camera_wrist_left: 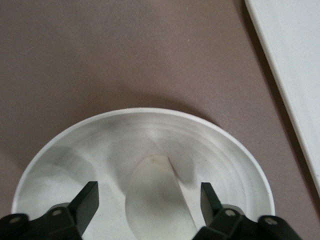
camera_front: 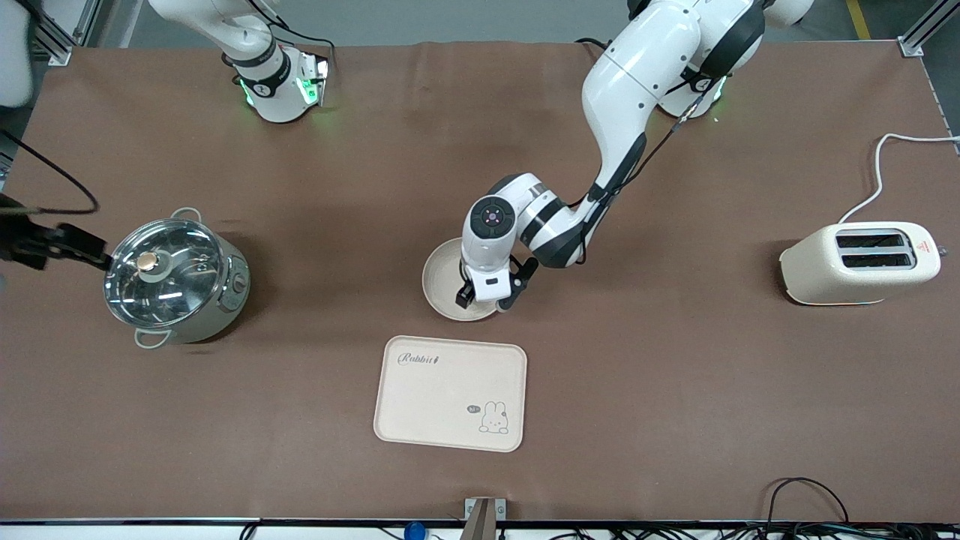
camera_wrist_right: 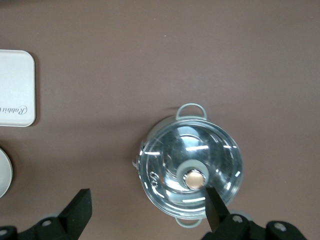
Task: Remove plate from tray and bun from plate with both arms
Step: 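Close the left gripper on the bun inside the plate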
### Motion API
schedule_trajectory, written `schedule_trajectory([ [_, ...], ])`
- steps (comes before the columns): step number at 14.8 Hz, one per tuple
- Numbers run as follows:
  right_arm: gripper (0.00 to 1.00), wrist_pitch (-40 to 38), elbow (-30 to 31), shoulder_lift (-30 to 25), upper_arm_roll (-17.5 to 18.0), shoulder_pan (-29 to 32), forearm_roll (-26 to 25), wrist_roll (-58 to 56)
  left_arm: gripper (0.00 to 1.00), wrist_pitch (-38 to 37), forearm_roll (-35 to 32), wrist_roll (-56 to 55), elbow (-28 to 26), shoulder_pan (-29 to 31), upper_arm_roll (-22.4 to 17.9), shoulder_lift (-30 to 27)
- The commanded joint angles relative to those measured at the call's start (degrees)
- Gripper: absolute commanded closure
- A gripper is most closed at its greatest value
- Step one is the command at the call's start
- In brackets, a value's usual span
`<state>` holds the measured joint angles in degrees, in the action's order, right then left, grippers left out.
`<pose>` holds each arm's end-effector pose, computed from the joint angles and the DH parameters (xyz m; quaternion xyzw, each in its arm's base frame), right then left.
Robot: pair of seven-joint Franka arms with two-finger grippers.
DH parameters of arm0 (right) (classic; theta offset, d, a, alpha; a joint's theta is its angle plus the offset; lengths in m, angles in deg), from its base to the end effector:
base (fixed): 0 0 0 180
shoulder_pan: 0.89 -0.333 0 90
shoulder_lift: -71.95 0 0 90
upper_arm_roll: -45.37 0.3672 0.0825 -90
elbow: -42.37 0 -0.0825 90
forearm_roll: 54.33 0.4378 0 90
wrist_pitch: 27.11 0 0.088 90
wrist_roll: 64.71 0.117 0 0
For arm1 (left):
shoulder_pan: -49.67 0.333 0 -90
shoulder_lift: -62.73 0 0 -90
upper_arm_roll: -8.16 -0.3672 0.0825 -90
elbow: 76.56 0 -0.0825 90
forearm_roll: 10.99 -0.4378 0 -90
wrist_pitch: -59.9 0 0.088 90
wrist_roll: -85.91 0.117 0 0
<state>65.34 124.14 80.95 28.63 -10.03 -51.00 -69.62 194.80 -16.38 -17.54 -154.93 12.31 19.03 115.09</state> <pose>0.6643 -0.0653 0.6490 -0.9996 0.0221 -0.0185 0.0046 0.5766 -0.5899 0.1674 0.8810 0.4695 -0.0266 0.0525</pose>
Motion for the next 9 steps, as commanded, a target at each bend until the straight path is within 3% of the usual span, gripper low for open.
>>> schedule_trajectory([
  [1, 0.00, -2.0, 2.1, -4.7, 0.7, 1.1, -1.0, -0.3, 0.43, 1.2, -0.9, -1.1, 1.5, -0.9, -0.4, 1.3],
  [3, 0.00, -3.4, 2.6, -7.1, 0.9, 1.2, -0.8, 0.1, 0.64, 1.1, -0.8, -0.8, 1.6, -0.9, -0.4, 1.1],
  [5, 0.00, -3.4, 3.0, -8.6, 1.8, 2.0, -0.7, 0.3, 0.77, 0.4, -0.9, -0.7, 1.6, -0.9, -0.4, 0.2],
  [9, 0.00, -3.4, 2.9, -8.2, 1.8, 1.2, -0.8, 0.6, 0.76, -5.6, -1.5, -0.5, 1.6, -0.3, -0.5, -4.1],
])
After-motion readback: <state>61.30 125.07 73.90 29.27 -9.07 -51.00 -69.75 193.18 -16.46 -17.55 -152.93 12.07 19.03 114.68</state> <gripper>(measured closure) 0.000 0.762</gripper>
